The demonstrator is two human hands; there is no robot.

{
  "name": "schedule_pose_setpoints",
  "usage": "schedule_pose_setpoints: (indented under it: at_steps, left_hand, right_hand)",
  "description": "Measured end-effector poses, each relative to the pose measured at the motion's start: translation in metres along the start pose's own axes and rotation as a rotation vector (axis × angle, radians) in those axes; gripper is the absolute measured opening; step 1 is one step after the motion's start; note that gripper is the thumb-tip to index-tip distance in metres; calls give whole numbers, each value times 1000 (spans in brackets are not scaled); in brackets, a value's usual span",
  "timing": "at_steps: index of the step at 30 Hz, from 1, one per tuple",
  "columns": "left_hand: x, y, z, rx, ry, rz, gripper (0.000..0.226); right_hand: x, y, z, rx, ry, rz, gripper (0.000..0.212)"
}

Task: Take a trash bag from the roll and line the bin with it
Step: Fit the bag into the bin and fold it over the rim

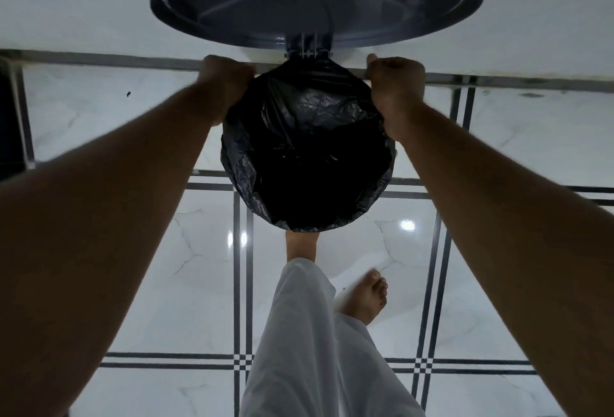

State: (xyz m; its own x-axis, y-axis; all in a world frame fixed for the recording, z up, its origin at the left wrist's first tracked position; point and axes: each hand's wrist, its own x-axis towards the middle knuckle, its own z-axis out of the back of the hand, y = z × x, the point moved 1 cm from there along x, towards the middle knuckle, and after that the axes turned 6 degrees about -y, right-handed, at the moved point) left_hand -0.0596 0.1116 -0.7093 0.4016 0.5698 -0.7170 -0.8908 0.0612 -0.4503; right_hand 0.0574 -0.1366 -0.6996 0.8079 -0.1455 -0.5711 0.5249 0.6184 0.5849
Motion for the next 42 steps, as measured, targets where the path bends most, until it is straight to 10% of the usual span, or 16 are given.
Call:
schedule_pose_setpoints:
  at_steps: [5,17,25,32,42]
  left_hand:
    - [-63,27,8,31,-458,-26,32]
    - [-101,51,-15,-386,-68,337,70]
    - [-117,96,-3,-520,-166,465,54]
    - [-178,148,-39,-888,275,685,41]
    - [-186,152,-75,-1013,71,792,12]
  right_hand:
    - [-55,-23,26,38,-210,17,27]
    - [-74,-65,15,282,64,-289,94]
    - [-111,-74,40,194,-78,-305,62]
    - [-162,-127,45,459,161,-718,37]
    - [-158,-140,37,659,125,-886,19]
